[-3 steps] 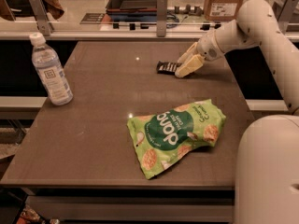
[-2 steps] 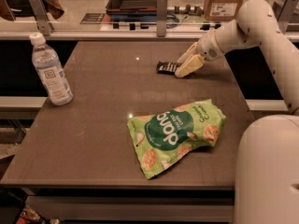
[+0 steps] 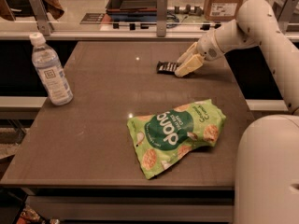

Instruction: Move rxbar chocolate near blue plastic bottle

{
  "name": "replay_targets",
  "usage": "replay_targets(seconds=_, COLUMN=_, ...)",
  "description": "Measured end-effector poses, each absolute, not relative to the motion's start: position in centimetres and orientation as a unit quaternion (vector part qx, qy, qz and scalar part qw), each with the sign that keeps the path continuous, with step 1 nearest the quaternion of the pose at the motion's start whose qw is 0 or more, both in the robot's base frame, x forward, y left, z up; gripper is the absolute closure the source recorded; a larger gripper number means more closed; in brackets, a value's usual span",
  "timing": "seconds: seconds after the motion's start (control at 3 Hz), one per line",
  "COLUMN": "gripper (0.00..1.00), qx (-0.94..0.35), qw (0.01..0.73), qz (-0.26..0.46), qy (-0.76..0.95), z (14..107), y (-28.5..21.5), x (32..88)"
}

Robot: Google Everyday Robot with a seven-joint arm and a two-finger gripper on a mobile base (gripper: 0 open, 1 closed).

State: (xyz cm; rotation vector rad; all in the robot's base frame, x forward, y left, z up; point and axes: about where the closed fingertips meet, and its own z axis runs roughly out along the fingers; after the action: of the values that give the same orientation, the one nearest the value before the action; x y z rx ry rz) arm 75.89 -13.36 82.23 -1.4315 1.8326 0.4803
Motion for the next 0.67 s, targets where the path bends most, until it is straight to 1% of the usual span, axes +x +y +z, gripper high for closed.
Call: replay_targets(seconds=0.67, gripper=1.0, qx=-0.559, qw=0.374, qz=0.188, qy=0.716, z=82.23, y=-13.35, x=75.89)
